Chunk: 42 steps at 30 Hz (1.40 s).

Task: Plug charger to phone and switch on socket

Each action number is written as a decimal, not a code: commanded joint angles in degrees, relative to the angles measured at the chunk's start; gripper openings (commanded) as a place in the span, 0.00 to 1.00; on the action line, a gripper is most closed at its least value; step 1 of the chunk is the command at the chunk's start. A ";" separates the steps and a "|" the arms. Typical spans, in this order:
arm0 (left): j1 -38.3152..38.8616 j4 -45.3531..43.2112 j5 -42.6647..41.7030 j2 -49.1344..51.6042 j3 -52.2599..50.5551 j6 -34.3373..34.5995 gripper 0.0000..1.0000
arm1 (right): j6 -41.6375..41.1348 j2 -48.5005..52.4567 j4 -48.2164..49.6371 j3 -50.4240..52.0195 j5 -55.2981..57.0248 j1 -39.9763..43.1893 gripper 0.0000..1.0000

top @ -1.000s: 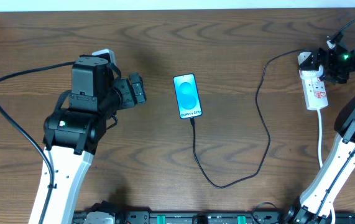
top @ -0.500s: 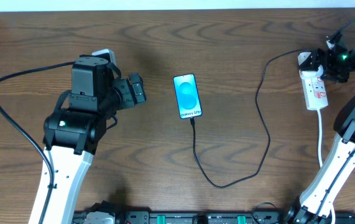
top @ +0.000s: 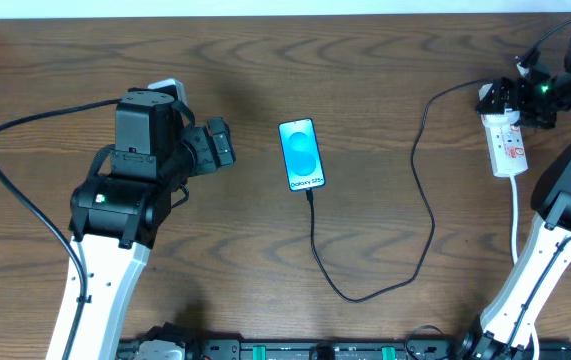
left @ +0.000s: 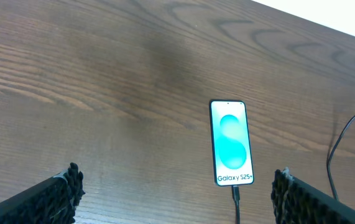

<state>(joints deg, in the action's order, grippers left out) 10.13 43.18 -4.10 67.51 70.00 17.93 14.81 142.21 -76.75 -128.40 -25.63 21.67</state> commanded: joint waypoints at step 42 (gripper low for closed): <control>-0.31 0.09 0.74 0.00 0.42 -0.76 0.98 | -1.88 0.57 -2.16 1.57 -3.21 -0.13 0.99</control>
<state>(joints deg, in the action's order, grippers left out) 10.13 43.16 -4.10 67.51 70.00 17.93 12.38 142.21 -78.81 -128.51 -25.80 22.24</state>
